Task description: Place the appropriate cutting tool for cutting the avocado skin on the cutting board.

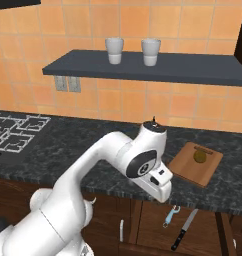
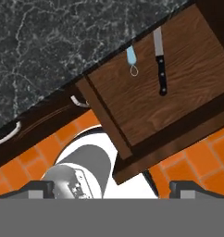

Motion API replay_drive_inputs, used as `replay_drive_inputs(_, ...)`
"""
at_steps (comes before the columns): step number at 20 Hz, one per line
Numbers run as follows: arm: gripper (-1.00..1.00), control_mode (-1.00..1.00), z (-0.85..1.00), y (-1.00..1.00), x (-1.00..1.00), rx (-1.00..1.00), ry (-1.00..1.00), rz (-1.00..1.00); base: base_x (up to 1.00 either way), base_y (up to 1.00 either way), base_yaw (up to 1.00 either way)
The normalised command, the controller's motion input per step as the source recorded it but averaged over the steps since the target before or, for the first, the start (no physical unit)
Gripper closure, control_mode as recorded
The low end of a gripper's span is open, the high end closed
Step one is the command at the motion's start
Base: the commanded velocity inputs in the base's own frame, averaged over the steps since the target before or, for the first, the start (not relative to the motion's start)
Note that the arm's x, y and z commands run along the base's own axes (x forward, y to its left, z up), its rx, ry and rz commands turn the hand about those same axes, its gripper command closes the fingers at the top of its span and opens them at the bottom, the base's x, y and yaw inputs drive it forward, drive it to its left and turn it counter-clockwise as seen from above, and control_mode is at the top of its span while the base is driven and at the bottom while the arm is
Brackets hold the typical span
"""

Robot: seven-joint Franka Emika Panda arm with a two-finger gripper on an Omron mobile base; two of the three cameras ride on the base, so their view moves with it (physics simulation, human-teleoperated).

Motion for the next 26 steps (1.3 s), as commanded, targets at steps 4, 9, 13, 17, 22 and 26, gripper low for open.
replay_drive_inputs(4,-1.00,-1.00,-0.51,-0.72,-0.18,0.11,0.00,0.05,0.00,0.00,0.00)
replay_drive_inputs(9,-1.00,-1.00,-0.58,-0.65,-0.32,0.10,0.00,0.17,0.00,0.00,0.00)
replay_drive_inputs(13,-1.00,-1.00,-0.53,-0.55,-0.04,0.01,0.09,0.19,0.00,0.00,0.00)
replay_drive_inputs(17,-1.00,-1.00,-0.69,-0.35,0.00,0.00,0.10,0.16,0.00,0.00,0.00)
replay_drive_inputs(22,-1.00,-1.00,-0.73,0.00,0.01,0.00,0.08,0.07,0.00,0.00,0.00)
replay_drive_inputs(26,-1.00,-1.00,-0.59,0.00,0.00,0.00,0.06,0.07,0.00,0.00,0.00)
